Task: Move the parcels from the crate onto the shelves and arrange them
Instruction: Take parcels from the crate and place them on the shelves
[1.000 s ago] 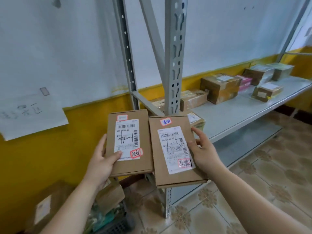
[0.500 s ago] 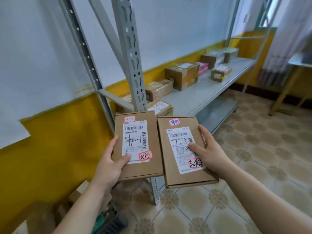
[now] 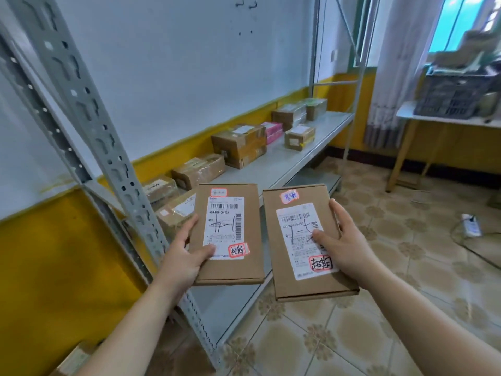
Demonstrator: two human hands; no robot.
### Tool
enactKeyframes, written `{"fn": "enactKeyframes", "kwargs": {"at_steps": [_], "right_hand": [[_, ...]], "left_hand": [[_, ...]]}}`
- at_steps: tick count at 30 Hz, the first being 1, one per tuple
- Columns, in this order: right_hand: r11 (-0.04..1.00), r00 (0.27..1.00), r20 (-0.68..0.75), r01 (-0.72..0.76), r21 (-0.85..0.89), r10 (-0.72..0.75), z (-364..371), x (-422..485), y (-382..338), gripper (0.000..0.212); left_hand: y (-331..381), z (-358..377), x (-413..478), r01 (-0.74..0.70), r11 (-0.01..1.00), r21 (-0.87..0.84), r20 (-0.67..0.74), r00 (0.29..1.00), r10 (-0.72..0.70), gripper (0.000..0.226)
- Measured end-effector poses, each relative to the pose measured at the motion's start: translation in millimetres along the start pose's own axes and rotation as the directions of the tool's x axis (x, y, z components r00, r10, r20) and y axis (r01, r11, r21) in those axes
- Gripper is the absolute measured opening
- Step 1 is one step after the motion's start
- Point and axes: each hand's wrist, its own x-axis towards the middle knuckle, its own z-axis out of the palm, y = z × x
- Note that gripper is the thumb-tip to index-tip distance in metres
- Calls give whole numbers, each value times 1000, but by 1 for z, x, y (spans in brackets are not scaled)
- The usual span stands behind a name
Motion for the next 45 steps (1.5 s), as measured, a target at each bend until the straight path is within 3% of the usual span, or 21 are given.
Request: {"fn": "enactKeyframes", "kwargs": {"at_steps": [4, 9, 16, 27, 39, 45], "right_hand": [[1000, 999, -47, 19, 6, -19, -42, 39, 5, 75], [1000, 1000, -8, 0, 14, 1, -50, 87, 8, 72], [1000, 997, 77, 8, -12, -7, -7, 167, 4, 72], [997, 991, 133, -25, -67, 33, 50, 312, -26, 73], [985, 963, 253, -54, -163, 95, 88, 427, -9, 73], [979, 925, 376, 33, -202, 46, 95, 504, -7, 71]], "left_hand": [[12, 45, 29, 1, 1000, -12, 3, 1000, -1, 72], [12, 70, 57, 25, 999, -28, -24, 999, -26, 70], [-7, 64, 138, 107, 994, -30, -91, 990, -110, 63], [-30, 58, 296, 172, 983, -57, -64, 982, -176, 64], [-47, 60, 382, 284, 959, -4, -104, 954, -283, 65], [-51, 85, 428, 326, 944, 49, -161, 936, -315, 70]]}}
